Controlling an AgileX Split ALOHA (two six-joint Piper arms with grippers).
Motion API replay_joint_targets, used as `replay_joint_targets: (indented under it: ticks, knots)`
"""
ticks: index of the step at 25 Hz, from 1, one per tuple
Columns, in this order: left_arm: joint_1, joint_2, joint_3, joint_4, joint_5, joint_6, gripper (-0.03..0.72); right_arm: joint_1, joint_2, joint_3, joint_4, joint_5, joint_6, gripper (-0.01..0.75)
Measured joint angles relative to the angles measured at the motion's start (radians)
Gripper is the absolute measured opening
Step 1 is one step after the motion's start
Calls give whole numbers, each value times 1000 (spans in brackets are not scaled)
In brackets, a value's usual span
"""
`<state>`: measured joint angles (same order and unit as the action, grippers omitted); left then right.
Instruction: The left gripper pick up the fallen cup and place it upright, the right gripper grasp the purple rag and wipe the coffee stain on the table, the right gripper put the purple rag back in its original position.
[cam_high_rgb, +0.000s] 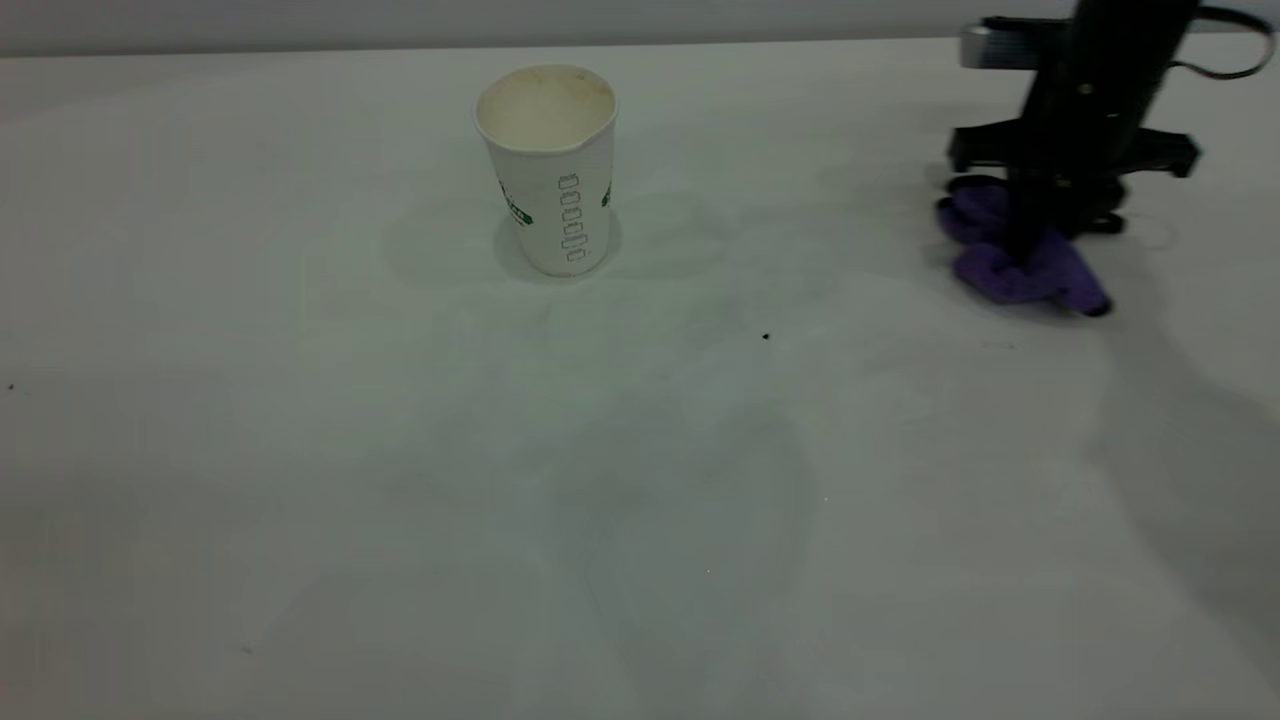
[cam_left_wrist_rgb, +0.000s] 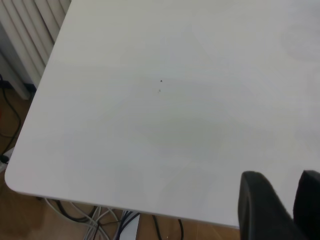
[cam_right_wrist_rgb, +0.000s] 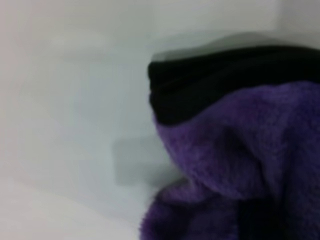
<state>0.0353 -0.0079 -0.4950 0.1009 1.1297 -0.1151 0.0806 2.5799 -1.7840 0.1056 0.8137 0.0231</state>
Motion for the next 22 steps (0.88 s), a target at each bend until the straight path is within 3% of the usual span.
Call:
replay_joint_targets:
  ticks: [4, 6, 12, 17, 22]
  knots:
    - [0, 0, 0, 0, 0, 0, 238, -2, -78, 7, -33, 66, -42, 582]
    - [0, 0, 0, 0, 0, 0, 238, 0, -149, 7, -34, 118, -60, 690]
    - [0, 0, 0, 0, 0, 0, 238, 0, -445, 8, -50, 362, -72, 730]
    - [0, -1, 0, 0, 0, -2, 238, 12, -701, 52, -63, 400, -92, 730]
    - [0, -1, 0, 0, 0, -1, 238, 40, -989, 221, -58, 410, -123, 730]
